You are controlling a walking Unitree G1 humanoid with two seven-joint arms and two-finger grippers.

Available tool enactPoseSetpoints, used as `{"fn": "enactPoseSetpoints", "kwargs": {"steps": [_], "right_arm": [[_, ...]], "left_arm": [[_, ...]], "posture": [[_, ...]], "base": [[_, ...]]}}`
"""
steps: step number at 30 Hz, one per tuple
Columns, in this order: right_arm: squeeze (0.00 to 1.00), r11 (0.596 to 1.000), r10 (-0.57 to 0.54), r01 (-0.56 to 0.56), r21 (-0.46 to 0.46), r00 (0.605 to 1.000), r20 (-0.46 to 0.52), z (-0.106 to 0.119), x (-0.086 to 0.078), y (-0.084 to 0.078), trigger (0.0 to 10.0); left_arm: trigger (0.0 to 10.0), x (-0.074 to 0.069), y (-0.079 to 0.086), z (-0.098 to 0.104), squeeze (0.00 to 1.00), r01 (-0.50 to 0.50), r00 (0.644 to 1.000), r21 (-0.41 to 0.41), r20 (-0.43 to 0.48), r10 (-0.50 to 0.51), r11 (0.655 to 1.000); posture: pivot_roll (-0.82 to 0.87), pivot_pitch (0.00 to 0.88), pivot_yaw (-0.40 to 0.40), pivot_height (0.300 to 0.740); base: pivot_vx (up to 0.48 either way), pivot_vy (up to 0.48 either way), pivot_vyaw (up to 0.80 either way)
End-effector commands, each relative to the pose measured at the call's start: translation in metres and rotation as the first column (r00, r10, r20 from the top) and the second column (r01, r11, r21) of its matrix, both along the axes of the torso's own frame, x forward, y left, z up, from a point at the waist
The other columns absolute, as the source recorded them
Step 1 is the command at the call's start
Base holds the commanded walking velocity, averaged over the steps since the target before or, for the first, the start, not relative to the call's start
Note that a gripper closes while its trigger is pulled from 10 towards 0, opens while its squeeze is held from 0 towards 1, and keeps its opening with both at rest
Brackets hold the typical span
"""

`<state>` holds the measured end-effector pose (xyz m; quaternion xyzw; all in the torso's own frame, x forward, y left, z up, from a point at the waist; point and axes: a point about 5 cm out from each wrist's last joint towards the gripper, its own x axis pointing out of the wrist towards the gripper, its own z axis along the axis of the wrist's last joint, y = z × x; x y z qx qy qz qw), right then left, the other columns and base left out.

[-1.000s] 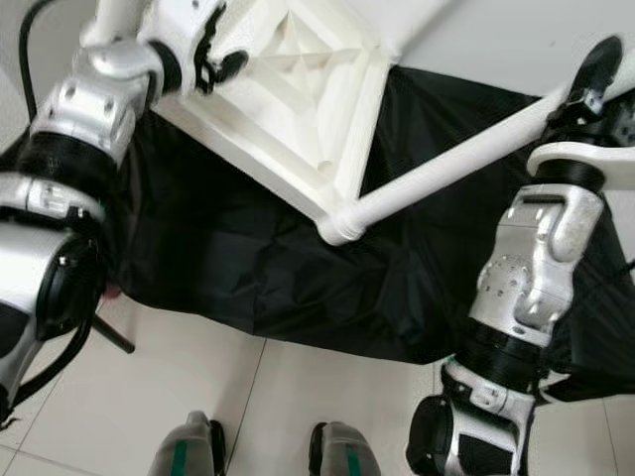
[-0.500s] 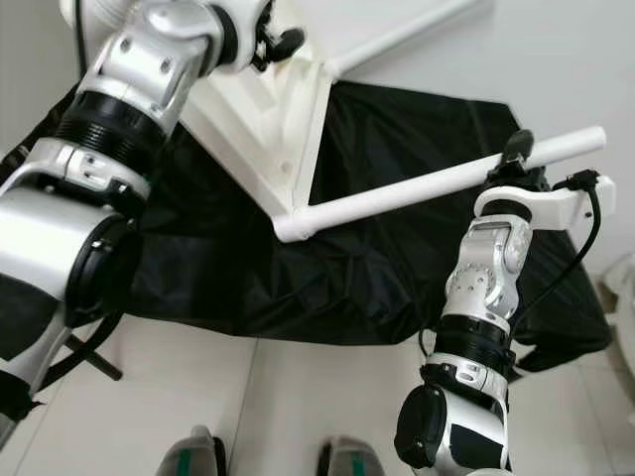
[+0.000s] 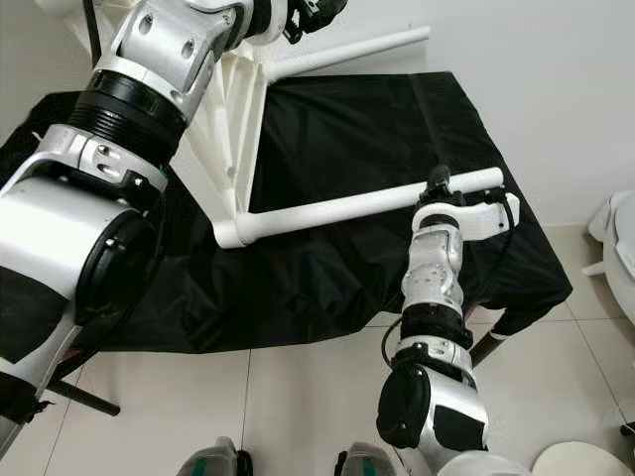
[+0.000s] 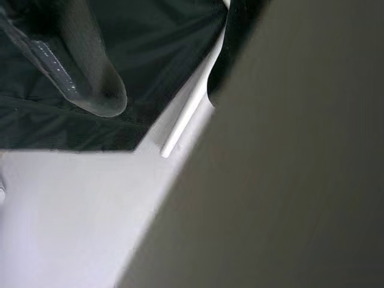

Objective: Building children table

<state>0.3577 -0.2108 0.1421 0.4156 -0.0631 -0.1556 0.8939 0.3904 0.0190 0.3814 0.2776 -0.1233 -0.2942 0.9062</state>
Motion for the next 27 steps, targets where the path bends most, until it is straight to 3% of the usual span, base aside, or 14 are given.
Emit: {"fn": "enactPoseSetpoints", "kwargs": {"steps": [1,5,11,12,23,27], "right_arm": [[0.00,0.951,0.192,-0.263,-0.162,0.914,-0.358,-0.071,-0.018,0.036,10.0],[0.00,0.916,0.300,-0.360,-0.175,0.907,-0.296,-0.061,-0.012,0.046,10.0],[0.03,0.872,0.366,-0.448,-0.196,0.864,-0.345,-0.065,-0.012,0.053,10.0],[1.00,0.871,0.369,-0.451,-0.195,0.862,-0.348,-0.065,-0.013,0.055,10.0],[1.00,0.869,0.372,-0.454,-0.196,0.862,-0.345,-0.068,-0.016,0.054,10.0],[1.00,0.874,0.367,-0.448,-0.189,0.862,-0.349,-0.069,-0.016,0.052,10.0]], "left_arm": [[10.0,0.014,0.028,-0.002,0.00,-0.333,0.937,-0.152,0.055,0.344,0.931],[10.0,0.018,0.035,-0.012,0.00,-0.335,0.941,-0.171,-0.020,0.337,0.927],[10.0,0.022,0.047,-0.025,0.00,-0.360,0.933,-0.148,-0.068,0.354,0.921],[10.0,0.022,0.051,-0.027,0.00,-0.363,0.932,-0.140,-0.069,0.357,0.921],[10.0,0.021,0.053,-0.030,0.00,-0.322,0.946,-0.136,-0.079,0.314,0.937],[10.0,0.019,0.047,-0.035,0.00,-0.220,0.969,-0.171,-0.151,0.195,0.960]], "posture": [[0.03,0.077,0.058,0.740],[0.03,0.088,0.055,0.740],[0.04,0.107,0.048,0.740],[0.04,0.113,0.043,0.740],[0.04,0.124,0.045,0.740],[0.05,0.132,0.049,0.740]], "base": [[0.000,0.000,0.00],[0.000,0.000,0.00],[0.000,0.000,0.00],[0.000,0.000,0.00],[0.000,0.000,0.00],[0.000,0.000,0.00]]}}
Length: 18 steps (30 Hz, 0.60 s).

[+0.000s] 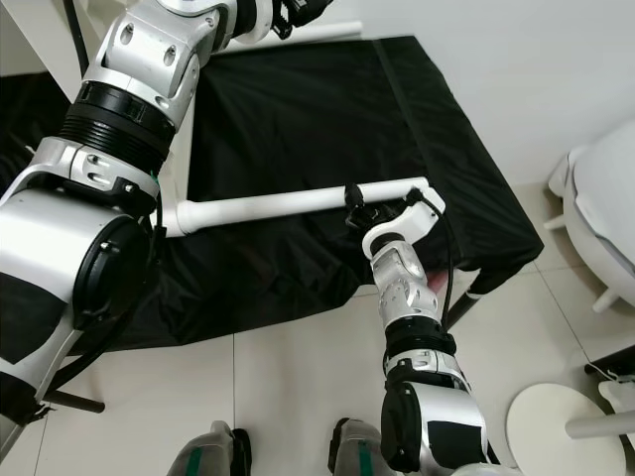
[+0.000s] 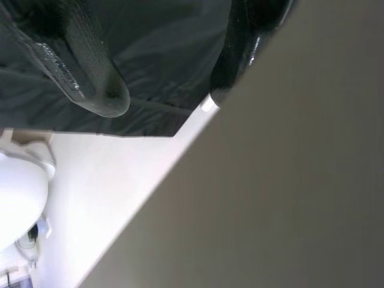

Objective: Building children table

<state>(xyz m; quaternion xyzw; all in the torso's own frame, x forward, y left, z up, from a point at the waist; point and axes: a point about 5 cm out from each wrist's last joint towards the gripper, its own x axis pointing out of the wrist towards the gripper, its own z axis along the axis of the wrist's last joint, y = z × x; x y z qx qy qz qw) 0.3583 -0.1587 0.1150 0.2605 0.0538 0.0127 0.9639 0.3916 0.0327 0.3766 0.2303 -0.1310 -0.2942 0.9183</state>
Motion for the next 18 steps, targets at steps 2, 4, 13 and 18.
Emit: {"fn": "enactPoseSetpoints", "kwargs": {"steps": [2,4,13,18], "right_arm": [[0.70,1.000,0.006,-0.003,0.015,0.981,-0.192,-0.042,-0.017,0.001,10.0],[0.00,1.000,0.011,-0.010,0.009,0.981,-0.194,-0.042,-0.017,0.002,10.0],[0.00,0.995,0.051,-0.064,-0.081,0.986,-0.158,-0.030,-0.013,0.002,10.0],[0.00,0.994,0.034,-0.048,-0.101,0.991,-0.132,-0.020,-0.007,-0.007,10.0]], "left_arm": [[10.0,0.014,0.026,-0.033,0.00,-0.089,0.977,-0.102,-0.201,0.068,0.991],[10.0,0.010,0.022,-0.039,0.00,-0.005,0.974,-0.075,-0.228,-0.012,0.997],[10.0,0.009,0.020,-0.077,0.00,0.076,0.937,-0.011,-0.342,-0.075,0.997],[10.0,0.013,0.036,-0.049,0.00,-0.050,0.964,-0.232,-0.266,-0.014,0.971]], "posture": [[0.06,0.136,0.046,0.740],[0.06,0.136,0.047,0.740],[0.05,0.141,0.044,0.740],[0.04,0.141,0.039,0.740]], "base": [[0.000,0.000,0.00],[0.000,0.000,0.00],[0.000,0.000,0.00],[0.000,0.000,0.00]]}}
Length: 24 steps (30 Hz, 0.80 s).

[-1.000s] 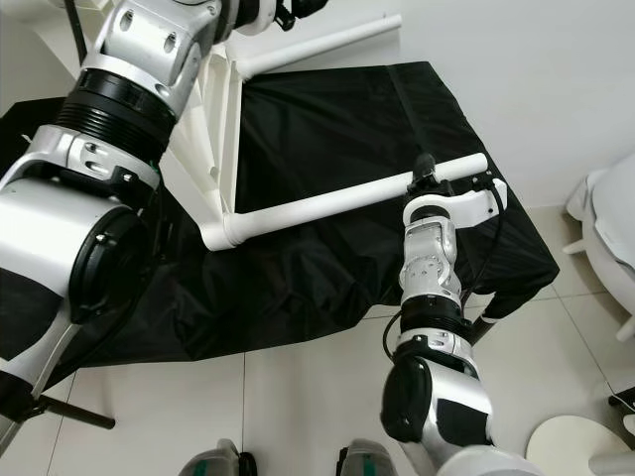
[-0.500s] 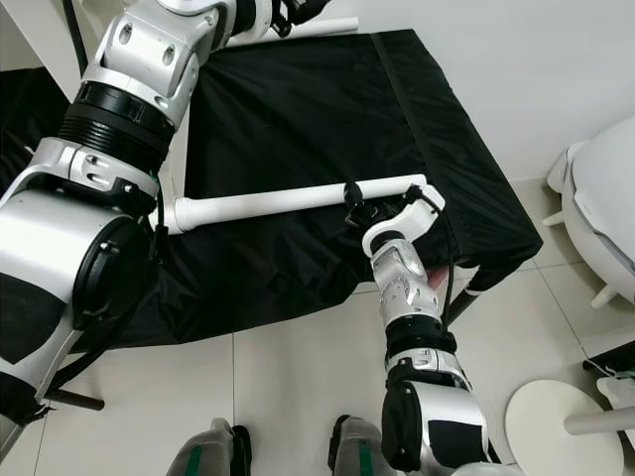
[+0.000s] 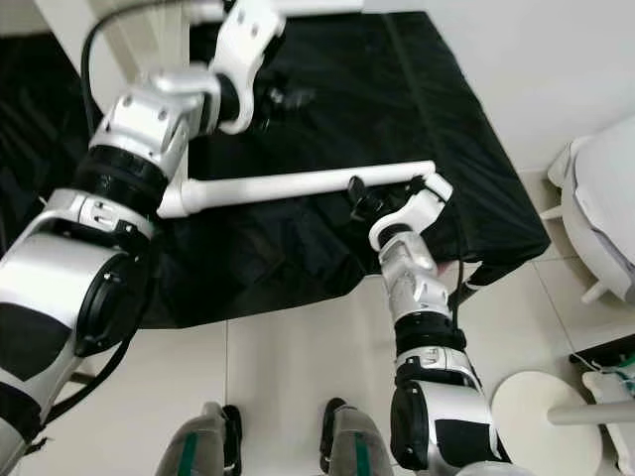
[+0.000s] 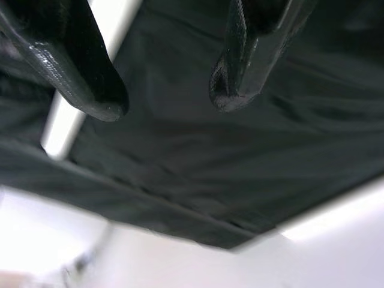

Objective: Building children table

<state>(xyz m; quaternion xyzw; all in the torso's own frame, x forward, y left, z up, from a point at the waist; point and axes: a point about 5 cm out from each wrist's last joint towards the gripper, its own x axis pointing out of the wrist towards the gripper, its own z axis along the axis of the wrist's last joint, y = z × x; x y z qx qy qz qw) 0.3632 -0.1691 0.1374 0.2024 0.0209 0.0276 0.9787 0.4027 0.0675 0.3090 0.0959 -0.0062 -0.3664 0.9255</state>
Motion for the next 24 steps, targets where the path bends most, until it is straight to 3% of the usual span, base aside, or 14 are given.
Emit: {"fn": "enactPoseSetpoints", "kwargs": {"steps": [1,3,5,7,9,11,12,14,15,17,19,21,24], "right_arm": [[0.00,1.000,0.014,-0.013,0.003,0.982,-0.190,-0.037,-0.010,0.001,10.0],[0.00,1.000,0.015,-0.016,-0.001,0.983,-0.184,-0.035,-0.009,0.001,10.0],[0.00,1.000,0.017,-0.019,-0.009,0.985,-0.173,-0.031,-0.007,0.000,10.0],[0.00,0.999,0.033,-0.037,-0.022,0.988,-0.149,-0.023,-0.004,0.002,10.0],[0.00,0.998,0.053,-0.058,-0.039,0.991,-0.124,-0.014,-0.002,0.003,10.0],[0.00,0.996,0.063,-0.068,-0.050,0.992,-0.109,-0.009,0.000,0.002,10.0],[0.00,0.996,0.063,-0.068,-0.050,0.992,-0.109,-0.009,0.000,0.002,10.0],[0.00,0.995,0.072,-0.078,-0.069,0.994,-0.087,0.000,0.003,0.000,10.0],[0.00,0.995,0.072,-0.078,-0.069,0.994,-0.087,0.000,0.003,0.000,10.0],[0.00,0.991,0.079,-0.083,-0.103,0.996,-0.050,0.014,0.007,-0.004,10.0],[0.00,0.991,0.079,-0.083,-0.103,0.996,-0.050,0.014,0.007,-0.004,10.0],[0.00,0.990,0.087,-0.090,-0.110,0.996,-0.030,0.027,0.008,-0.006,10.0],[0.00,0.988,0.095,-0.097,-0.118,0.995,-0.023,0.032,0.008,-0.007,10.0]], "left_arm": [[10.0,0.002,0.005,0.020,0.00,-0.166,0.984,-0.109,0.046,0.171,0.980],[10.0,0.001,0.006,0.020,0.00,-0.166,0.984,-0.121,0.046,0.173,0.979],[10.0,0.001,0.005,0.011,0.00,-0.154,0.988,-0.125,-0.019,0.153,0.980],[10.0,-0.005,-0.007,-0.009,0.00,-0.061,0.996,-0.019,-0.072,0.060,0.998],[10.0,-0.014,-0.022,-0.024,0.00,0.065,0.993,0.076,-0.105,-0.057,0.995],[10.0,-0.022,-0.034,-0.030,0.00,0.162,0.983,0.138,-0.107,-0.147,0.977],[10.0,-0.022,-0.034,-0.030,0.00,0.162,0.983,0.138,-0.107,-0.147,0.977],[10.0,-0.031,-0.046,-0.037,0.00,0.276,0.959,0.205,-0.118,-0.256,0.939],[10.0,-0.031,-0.046,-0.037,0.00,0.276,0.959,0.205,-0.118,-0.256,0.939],[10.0,-0.041,-0.057,-0.047,0.00,0.392,0.919,0.275,-0.161,-0.360,0.878],[10.0,-0.041,-0.057,-0.047,0.00,0.392,0.919,0.275,-0.161,-0.360,0.878],[10.0,-0.049,-0.063,-0.057,0.00,0.473,0.880,0.324,-0.206,-0.427,0.819],[10.0,-0.053,-0.065,-0.063,0.00,0.506,0.862,0.340,-0.228,-0.452,0.793]], "posture": [[0.04,0.142,0.038,0.740],[0.04,0.142,0.038,0.740],[0.03,0.145,0.034,0.740],[0.02,0.154,0.025,0.740],[0.02,0.160,0.022,0.740],[0.02,0.168,0.021,0.740],[0.02,0.168,0.021,0.740],[0.02,0.174,0.020,0.740],[0.02,0.174,0.020,0.740],[0.01,0.188,0.025,0.740],[0.01,0.188,0.025,0.740],[0.01,0.214,0.028,0.740],[0.01,0.217,0.029,0.740]], "base": [[0.000,0.000,0.00],[0.000,0.000,0.00],[0.000,0.000,0.00],[0.000,0.000,0.00],[0.000,0.000,0.00],[0.000,0.000,0.00],[0.000,0.000,0.00],[0.000,0.000,0.00],[0.000,0.000,0.00],[0.000,0.000,0.00],[0.000,0.000,0.00],[0.000,0.000,0.00],[0.000,0.000,0.00]]}}
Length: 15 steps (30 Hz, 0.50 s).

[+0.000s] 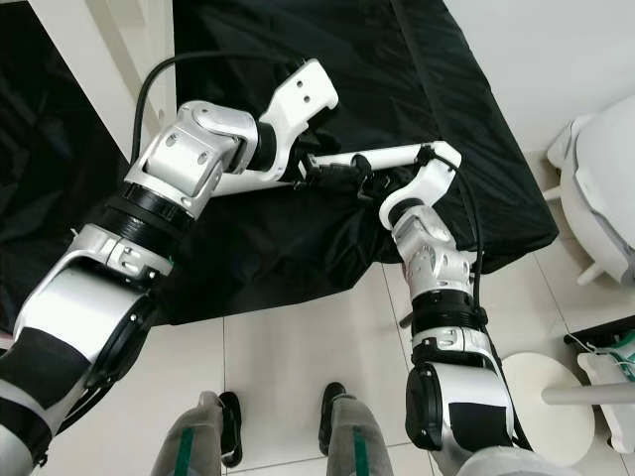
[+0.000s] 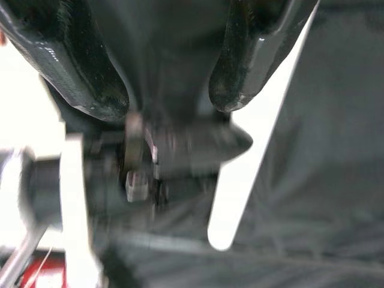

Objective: Building children table

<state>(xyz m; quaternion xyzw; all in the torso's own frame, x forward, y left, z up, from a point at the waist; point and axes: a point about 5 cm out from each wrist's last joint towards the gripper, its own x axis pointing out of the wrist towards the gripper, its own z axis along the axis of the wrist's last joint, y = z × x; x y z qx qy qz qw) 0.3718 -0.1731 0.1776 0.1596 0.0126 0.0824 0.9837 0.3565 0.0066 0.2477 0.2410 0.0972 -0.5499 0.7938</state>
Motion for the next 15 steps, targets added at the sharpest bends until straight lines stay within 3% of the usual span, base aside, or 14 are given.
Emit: {"fn": "enactPoseSetpoints", "kwargs": {"steps": [1,2,6,10,15], "right_arm": [[0.00,0.999,-0.001,-0.001,-0.052,0.999,-0.050,-0.004,-0.002,-0.003,10.0],[0.00,0.995,0.031,-0.035,-0.090,0.999,-0.043,0.001,-0.008,-0.003,10.0],[0.00,0.982,0.118,-0.121,-0.145,0.993,-0.031,0.012,-0.024,0.000,10.0],[0.00,0.975,0.166,-0.166,-0.150,0.986,-0.007,0.019,-0.035,-0.003,10.0],[0.00,0.970,0.202,-0.197,-0.143,0.979,0.019,0.029,-0.051,-0.010,10.0]], "left_arm": [[10.0,-0.012,-0.006,-0.007,0.00,0.122,0.992,0.058,-0.039,-0.120,0.991],[10.0,-0.013,-0.007,-0.016,0.00,0.122,0.992,0.121,-0.030,-0.119,0.985],[10.0,-0.011,-0.008,-0.028,0.00,0.091,0.996,0.210,0.003,-0.094,0.973],[10.0,-0.006,-0.008,-0.029,0.00,0.050,0.998,0.234,0.024,-0.057,0.971],[10.0,0.006,-0.007,-0.029,0.00,-0.070,0.994,0.258,0.099,0.046,0.964]], "posture": [[0.01,0.225,0.028,0.740],[0.00,0.239,0.030,0.740],[0.00,0.247,0.032,0.740],[-0.01,0.259,0.033,0.740],[-0.02,0.259,0.034,0.740]], "base": [[0.000,0.000,0.00],[0.000,0.000,0.00],[0.000,0.000,0.00],[0.000,0.000,0.00],[0.000,0.000,0.00]]}}
